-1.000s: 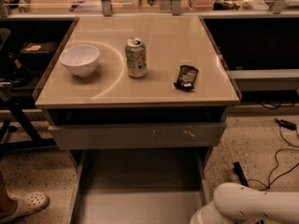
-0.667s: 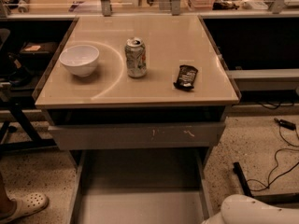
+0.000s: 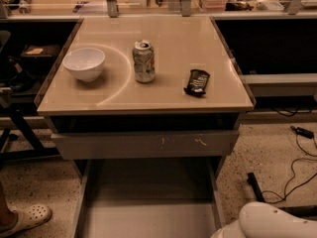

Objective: Open middle drawer

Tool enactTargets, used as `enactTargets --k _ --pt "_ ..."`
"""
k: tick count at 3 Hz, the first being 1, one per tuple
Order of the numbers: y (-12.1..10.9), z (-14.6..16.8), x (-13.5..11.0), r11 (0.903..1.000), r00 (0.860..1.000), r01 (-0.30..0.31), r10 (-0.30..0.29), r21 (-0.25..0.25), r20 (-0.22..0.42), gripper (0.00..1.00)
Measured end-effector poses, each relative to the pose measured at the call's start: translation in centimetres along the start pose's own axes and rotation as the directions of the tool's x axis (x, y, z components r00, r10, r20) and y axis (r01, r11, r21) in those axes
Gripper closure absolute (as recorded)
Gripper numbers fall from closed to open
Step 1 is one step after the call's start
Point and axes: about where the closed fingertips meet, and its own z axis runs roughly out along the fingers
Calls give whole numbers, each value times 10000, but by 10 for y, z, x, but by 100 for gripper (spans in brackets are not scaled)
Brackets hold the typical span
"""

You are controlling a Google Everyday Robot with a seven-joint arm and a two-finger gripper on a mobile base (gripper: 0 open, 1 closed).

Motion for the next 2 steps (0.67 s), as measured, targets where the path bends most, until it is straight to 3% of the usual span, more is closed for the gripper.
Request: enactTargets --k 1,2 --pt "2 -71 17 9930 9927 -747 653 919 1014 0" --pt "-1 -143 70 9462 9575 -2408 1950 2164 2126 0"
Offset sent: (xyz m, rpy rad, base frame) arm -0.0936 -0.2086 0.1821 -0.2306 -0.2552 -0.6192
